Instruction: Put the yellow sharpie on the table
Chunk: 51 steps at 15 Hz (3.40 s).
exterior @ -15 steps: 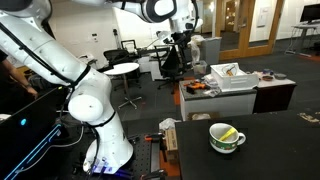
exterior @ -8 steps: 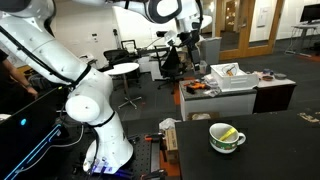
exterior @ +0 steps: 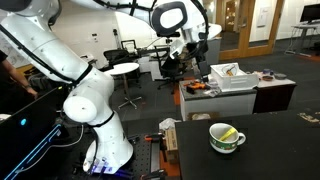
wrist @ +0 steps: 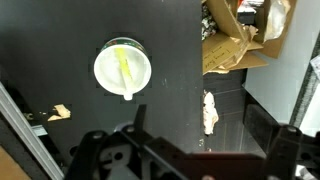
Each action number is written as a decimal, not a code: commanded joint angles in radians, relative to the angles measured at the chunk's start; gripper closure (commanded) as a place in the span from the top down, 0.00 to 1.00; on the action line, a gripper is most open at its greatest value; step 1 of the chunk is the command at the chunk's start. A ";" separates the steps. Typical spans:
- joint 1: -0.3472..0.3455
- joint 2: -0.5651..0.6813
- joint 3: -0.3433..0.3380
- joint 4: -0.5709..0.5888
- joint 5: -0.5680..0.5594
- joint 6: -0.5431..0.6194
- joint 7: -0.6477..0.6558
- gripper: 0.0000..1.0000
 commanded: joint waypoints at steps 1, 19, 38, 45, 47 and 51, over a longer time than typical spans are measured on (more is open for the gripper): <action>-0.039 0.027 -0.004 -0.018 -0.086 0.023 0.016 1.00; -0.032 0.340 -0.091 0.040 -0.155 0.179 -0.134 1.00; -0.045 0.435 -0.083 0.009 -0.286 0.324 -0.015 1.00; -0.051 0.510 -0.113 0.018 -0.291 0.388 -0.008 1.00; -0.054 0.523 -0.129 0.023 -0.291 0.398 -0.009 1.00; -0.053 0.536 -0.152 0.038 -0.289 0.390 -0.015 0.91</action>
